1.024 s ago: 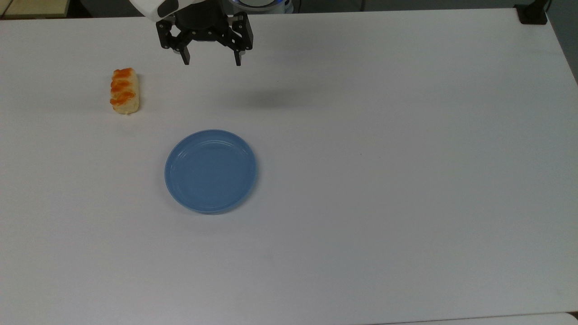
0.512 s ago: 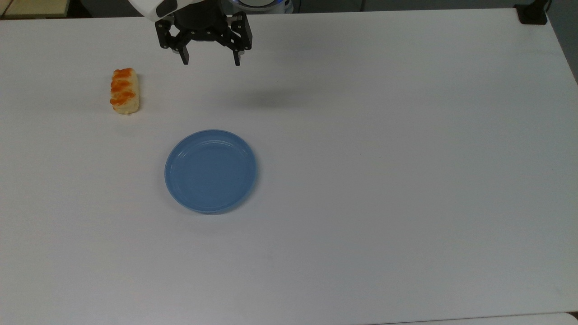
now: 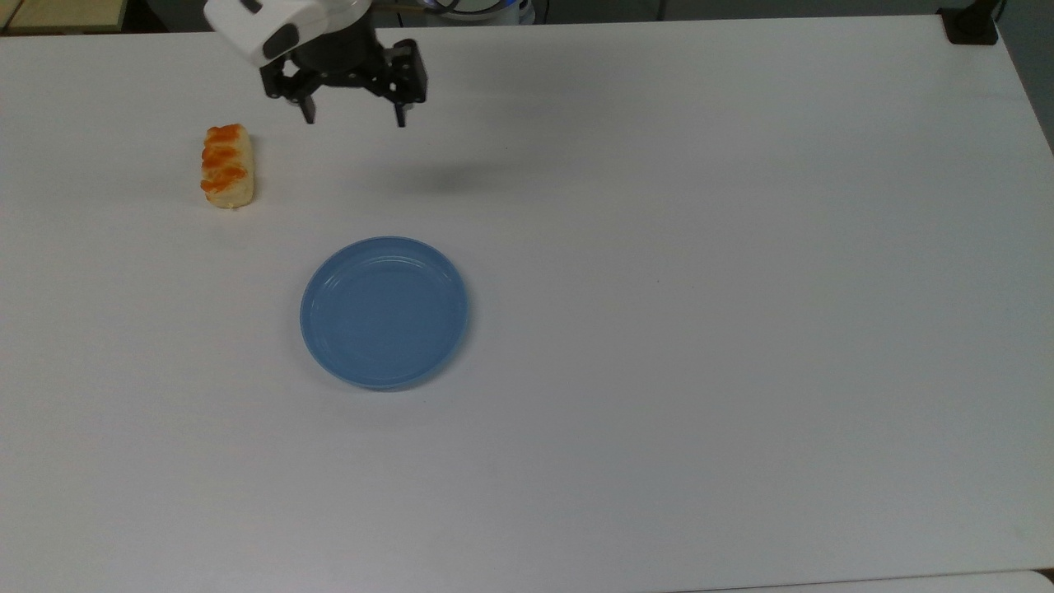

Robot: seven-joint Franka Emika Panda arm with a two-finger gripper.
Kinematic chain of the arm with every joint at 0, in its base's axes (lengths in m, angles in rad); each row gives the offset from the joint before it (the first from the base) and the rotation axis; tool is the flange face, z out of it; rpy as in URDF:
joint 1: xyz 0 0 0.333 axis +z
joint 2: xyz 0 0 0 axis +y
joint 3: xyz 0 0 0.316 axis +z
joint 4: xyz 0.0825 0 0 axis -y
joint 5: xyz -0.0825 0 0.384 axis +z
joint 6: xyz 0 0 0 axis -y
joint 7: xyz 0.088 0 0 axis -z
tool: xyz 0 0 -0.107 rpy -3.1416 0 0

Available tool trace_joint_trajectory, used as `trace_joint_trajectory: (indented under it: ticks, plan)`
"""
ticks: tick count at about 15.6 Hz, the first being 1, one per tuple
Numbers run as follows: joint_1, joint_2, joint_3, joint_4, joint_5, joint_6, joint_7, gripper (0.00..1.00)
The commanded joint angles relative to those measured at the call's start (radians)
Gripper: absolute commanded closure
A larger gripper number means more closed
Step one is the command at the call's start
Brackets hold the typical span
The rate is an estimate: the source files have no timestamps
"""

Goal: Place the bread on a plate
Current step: 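Move the open gripper toward the orange-topped bread roll, then lower the gripper onto the bread roll and close it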

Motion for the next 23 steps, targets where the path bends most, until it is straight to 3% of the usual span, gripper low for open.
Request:
trace_joint_trajectory:
  ticks: [1,6,11,14,19,21,23]
  plan:
    - [0.009,-0.015,-0.117,-0.116,-0.017,0.129,-0.099,0.0]
    - [0.012,-0.005,-0.238,-0.248,-0.019,0.327,-0.269,0.0]
    - [0.012,0.036,-0.301,-0.337,-0.019,0.482,-0.355,0.0]
    - [0.008,0.071,-0.329,-0.34,-0.017,0.51,-0.397,0.0]
    - [0.009,0.113,-0.329,-0.388,-0.015,0.586,-0.4,0.01]
    - [0.008,0.133,-0.329,-0.406,-0.016,0.65,-0.4,0.11]
    - [0.008,0.142,-0.329,-0.408,-0.015,0.657,-0.401,0.42]
